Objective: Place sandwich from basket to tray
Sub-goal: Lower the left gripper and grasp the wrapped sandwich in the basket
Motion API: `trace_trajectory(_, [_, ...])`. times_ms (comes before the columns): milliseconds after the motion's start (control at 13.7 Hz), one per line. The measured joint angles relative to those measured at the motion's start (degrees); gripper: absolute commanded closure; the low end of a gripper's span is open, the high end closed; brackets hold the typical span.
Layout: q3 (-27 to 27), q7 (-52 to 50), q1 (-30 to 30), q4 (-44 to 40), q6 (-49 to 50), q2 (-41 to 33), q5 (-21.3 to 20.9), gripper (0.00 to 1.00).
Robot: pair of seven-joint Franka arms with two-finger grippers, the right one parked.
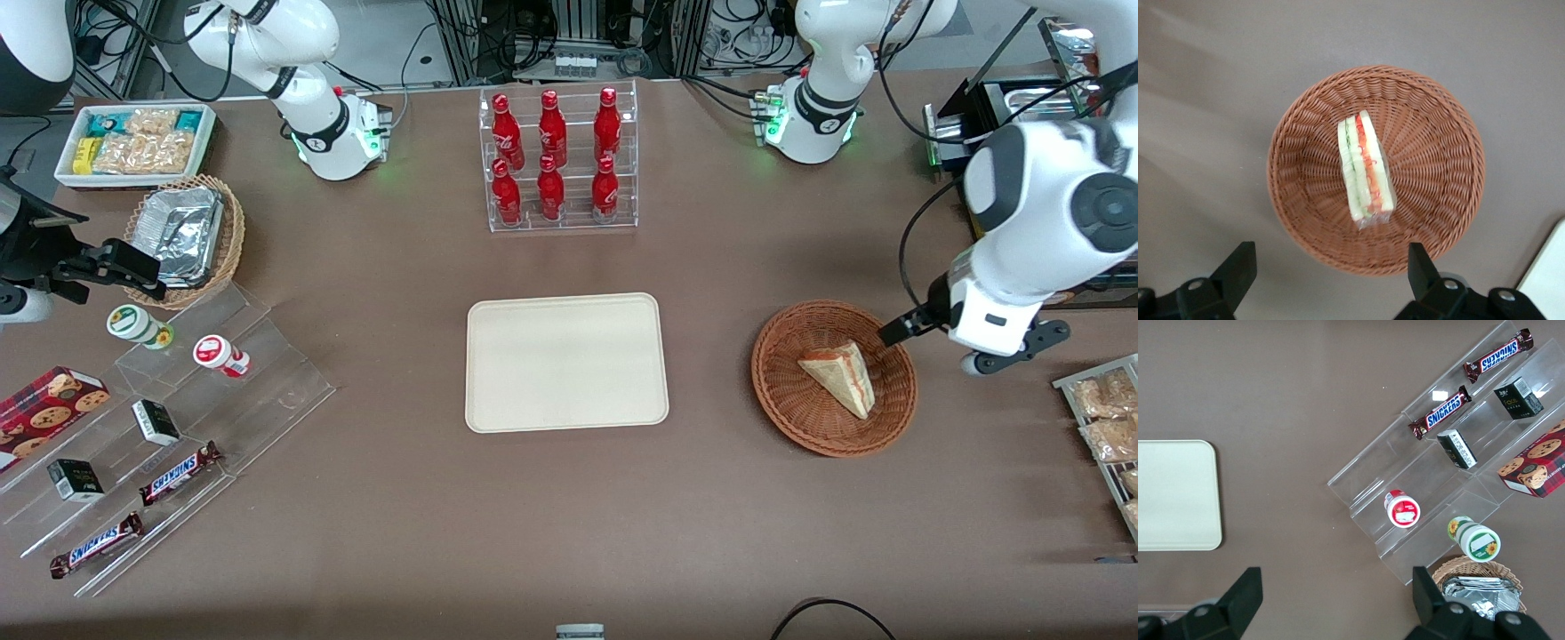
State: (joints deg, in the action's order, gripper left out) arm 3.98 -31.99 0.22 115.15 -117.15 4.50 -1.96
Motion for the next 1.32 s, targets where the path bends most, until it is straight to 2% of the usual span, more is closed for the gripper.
trace_trajectory(220, [0.54,-6.15,-0.06,4.27,-6.20,0.30,0.01,0.00])
trace_trajectory(585, [1.29,-8.32,-0.17,11.04,-17.09,1.79,0.04,0.00])
trace_trajectory(1317, [2.14,-10.40,-0.32,12.73,-26.16,8.36,0.03,0.01])
